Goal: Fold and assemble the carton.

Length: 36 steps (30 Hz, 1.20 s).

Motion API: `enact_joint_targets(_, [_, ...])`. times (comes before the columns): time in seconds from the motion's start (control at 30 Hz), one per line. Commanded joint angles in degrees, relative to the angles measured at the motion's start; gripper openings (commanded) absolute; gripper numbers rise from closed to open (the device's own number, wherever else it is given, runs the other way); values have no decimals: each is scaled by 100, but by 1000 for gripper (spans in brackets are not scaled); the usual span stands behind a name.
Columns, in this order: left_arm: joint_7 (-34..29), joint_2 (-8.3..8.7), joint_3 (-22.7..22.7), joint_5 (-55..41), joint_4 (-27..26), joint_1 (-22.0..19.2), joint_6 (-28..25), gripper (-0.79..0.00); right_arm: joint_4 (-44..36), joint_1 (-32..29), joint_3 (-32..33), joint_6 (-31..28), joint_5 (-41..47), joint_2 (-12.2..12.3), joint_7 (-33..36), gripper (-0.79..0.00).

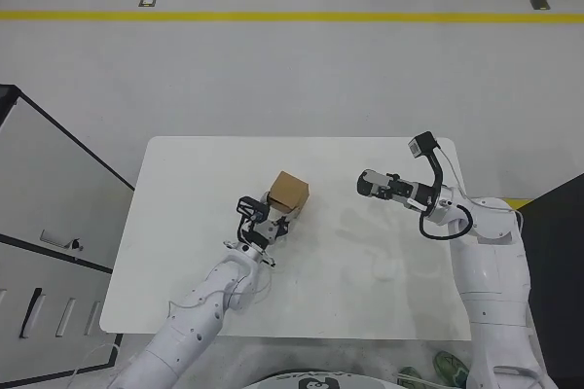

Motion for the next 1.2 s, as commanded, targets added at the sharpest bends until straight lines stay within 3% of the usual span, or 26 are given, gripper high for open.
enact_joint_targets(0.0, [-308, 113, -285, 111, -446, 197, -373, -785, 0, 0, 0, 0, 0, 0, 0, 0])
enact_joint_targets(0.17, [-1075, 325, -936, 138, -1388, 617, -1146, -785, 0, 0, 0, 0, 0, 0, 0, 0])
enact_joint_targets(0.5, [-1076, 327, -948, 147, -1390, 613, -1131, -785, 0, 0, 0, 0, 0, 0, 0, 0])
enact_joint_targets(0.57, [-1082, 369, -1131, 396, -1466, 608, -1108, -785, 0, 0, 0, 0, 0, 0, 0, 0])
enact_joint_targets(0.73, [-1413, 599, -2078, 280, -1984, 856, -2438, -785, 0, 0, 0, 0, 0, 0, 0, 0])
enact_joint_targets(0.93, [-2050, 802, -3060, -511, -2560, 1169, -3889, -785, 0, 0, 0, 0, 0, 0, 0, 0])
enact_joint_targets(1.0, [-2299, 845, -3213, -715, -2681, 1237, -4222, -785, 0, 0, 0, 0, 0, 0, 0, 0])
enact_joint_targets(1.17, [-2342, 851, -3230, -751, -2698, 1244, -4263, -785, 0, 0, 0, 0, 0, 0, 0, 0])
